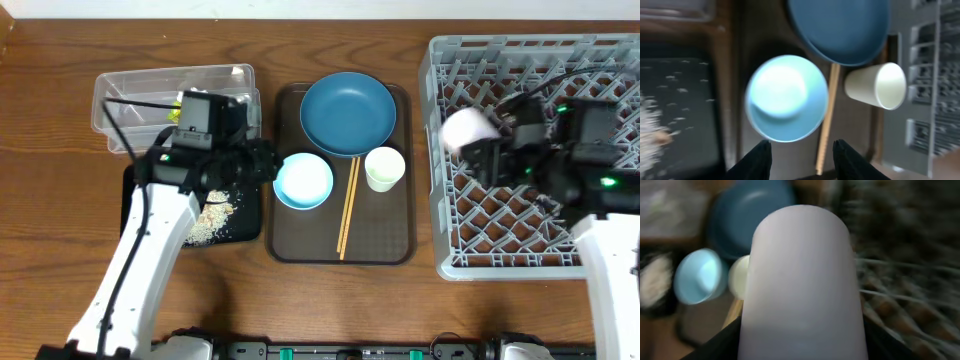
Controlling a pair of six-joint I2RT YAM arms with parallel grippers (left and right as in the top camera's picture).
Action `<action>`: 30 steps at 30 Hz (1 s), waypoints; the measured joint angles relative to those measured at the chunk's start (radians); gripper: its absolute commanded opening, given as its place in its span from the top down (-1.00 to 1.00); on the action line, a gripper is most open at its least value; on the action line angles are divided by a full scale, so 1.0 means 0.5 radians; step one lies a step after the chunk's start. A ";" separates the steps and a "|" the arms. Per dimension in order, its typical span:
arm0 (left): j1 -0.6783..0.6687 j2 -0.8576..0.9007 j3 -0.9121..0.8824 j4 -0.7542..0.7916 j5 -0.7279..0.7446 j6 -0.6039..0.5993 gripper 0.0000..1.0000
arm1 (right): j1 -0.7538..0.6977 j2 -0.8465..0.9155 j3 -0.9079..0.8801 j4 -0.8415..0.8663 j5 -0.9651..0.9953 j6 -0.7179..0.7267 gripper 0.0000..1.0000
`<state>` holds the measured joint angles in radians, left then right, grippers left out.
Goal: Sort waste into correct bins and load items into the dishwasher rack
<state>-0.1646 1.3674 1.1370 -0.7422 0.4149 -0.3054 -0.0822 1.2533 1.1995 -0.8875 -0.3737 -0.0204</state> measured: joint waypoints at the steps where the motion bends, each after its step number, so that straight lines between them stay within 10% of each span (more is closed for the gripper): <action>1: 0.000 -0.014 0.000 -0.006 -0.032 0.001 0.13 | -0.033 0.000 0.058 -0.056 0.071 0.020 0.98; 30: 0.000 -0.021 0.000 -0.035 -0.171 0.030 0.04 | -1.392 0.913 0.745 -0.551 0.733 0.215 0.98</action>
<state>-0.1646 1.3567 1.1370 -0.7597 0.3294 -0.2905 -0.7784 1.7100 1.5719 -1.1629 -0.0071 0.0872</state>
